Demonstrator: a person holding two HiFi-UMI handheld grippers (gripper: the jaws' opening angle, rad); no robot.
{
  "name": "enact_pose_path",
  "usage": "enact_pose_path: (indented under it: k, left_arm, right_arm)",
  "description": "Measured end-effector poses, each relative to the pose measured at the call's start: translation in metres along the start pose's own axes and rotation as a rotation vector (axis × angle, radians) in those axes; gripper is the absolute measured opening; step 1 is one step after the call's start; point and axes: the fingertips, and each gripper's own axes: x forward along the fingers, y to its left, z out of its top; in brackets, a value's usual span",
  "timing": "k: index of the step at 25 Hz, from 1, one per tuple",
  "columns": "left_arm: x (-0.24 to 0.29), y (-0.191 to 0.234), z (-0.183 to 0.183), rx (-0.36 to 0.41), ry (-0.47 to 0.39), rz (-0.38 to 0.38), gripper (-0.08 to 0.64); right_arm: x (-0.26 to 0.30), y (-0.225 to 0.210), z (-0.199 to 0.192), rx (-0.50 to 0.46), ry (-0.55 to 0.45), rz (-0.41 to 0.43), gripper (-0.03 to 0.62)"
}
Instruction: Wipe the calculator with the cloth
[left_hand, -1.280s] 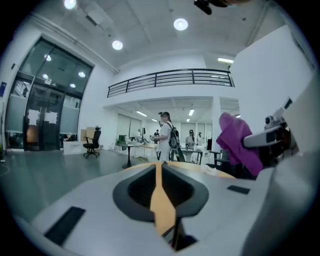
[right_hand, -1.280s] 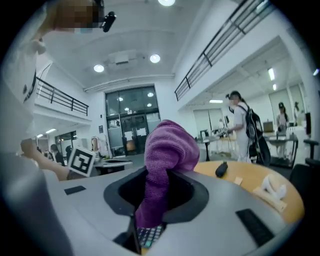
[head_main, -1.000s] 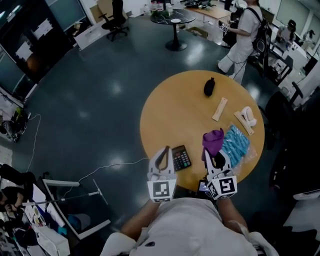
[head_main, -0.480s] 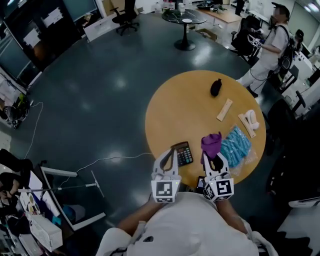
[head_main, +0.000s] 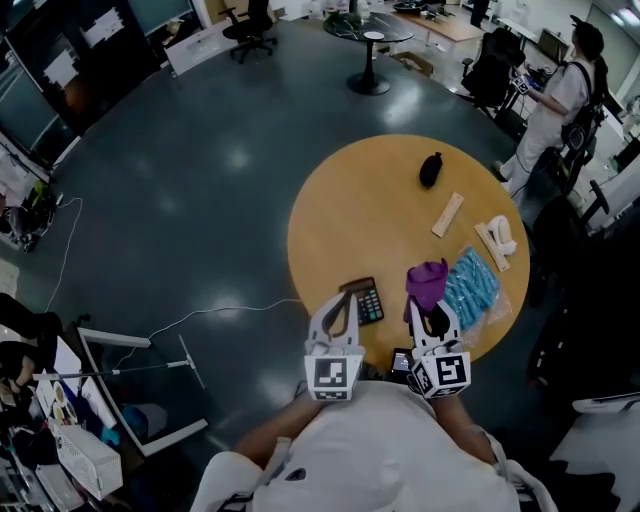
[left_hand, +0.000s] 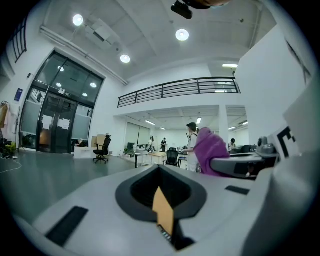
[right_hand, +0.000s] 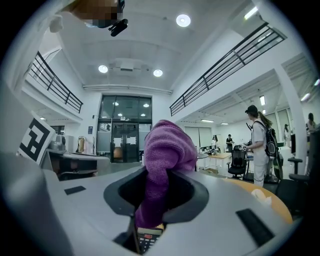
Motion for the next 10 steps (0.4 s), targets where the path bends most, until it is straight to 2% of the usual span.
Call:
enact_pose_path:
  k: [3, 10]
  left_arm:
    - [-0.0012, 0.0000, 0.0004, -0.022, 0.003, 0.010, 0.008]
    - [-0.0003, 0.0078, 0.0035, -0.005, -0.014, 0.019, 0.008]
  right_arm:
    - [-0.0013, -0.0013, 0.0004, -0.005, -0.001, -0.001, 0.098]
    - [0.0033, -0.0043, 0.0046, -0.004, -0.012, -0.004, 0.098]
